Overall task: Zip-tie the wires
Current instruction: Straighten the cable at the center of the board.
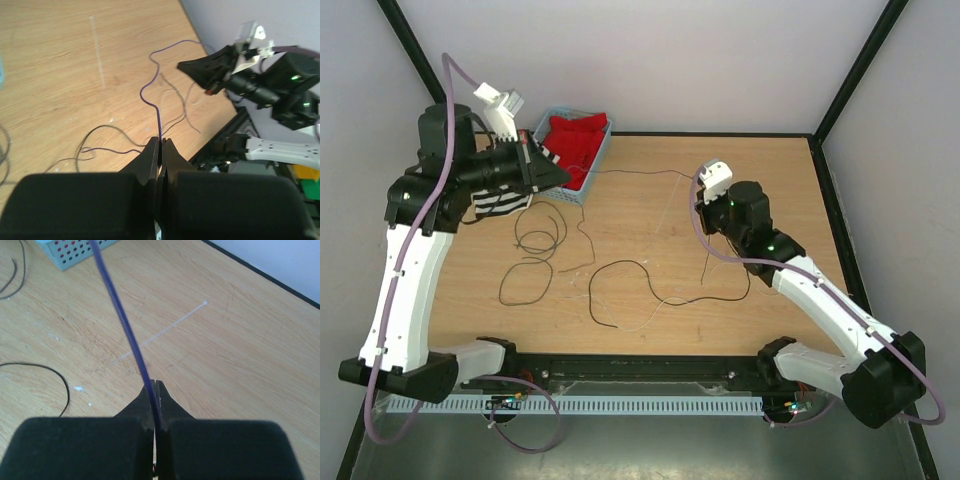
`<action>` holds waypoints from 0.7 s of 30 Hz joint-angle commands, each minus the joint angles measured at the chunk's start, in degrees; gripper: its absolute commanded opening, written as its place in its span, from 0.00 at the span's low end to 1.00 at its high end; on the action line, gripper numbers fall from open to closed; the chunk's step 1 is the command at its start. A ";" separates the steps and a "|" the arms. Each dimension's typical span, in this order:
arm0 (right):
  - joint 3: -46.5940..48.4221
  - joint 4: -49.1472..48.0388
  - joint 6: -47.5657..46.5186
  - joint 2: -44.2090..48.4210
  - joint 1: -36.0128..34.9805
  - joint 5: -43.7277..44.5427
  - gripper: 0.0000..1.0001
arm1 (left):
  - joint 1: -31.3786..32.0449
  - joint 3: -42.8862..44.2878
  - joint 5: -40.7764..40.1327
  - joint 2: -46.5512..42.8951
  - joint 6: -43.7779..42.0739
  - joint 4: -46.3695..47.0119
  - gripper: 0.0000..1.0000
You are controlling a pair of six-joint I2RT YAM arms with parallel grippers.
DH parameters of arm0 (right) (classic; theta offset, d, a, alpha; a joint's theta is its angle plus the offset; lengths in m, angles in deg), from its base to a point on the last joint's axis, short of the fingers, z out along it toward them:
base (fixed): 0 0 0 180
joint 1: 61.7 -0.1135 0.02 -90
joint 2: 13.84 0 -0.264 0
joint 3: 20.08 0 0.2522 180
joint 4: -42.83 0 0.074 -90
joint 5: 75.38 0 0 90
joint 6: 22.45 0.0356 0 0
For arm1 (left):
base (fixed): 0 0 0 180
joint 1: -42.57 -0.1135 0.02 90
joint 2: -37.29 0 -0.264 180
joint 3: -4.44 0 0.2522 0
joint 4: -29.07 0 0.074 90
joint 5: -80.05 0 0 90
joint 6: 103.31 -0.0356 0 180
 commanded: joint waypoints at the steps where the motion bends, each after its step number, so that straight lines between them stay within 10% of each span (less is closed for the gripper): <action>1: 4.94 10.15 -2.51 -0.14 -0.15 2.28 0.00 | 0.07 -2.77 -9.49 -3.17 -7.03 -5.64 0.00; 21: 8.66 23.79 3.11 6.49 -0.06 29.08 0.00 | 6.53 -8.04 -16.23 -4.10 -9.17 -9.85 0.00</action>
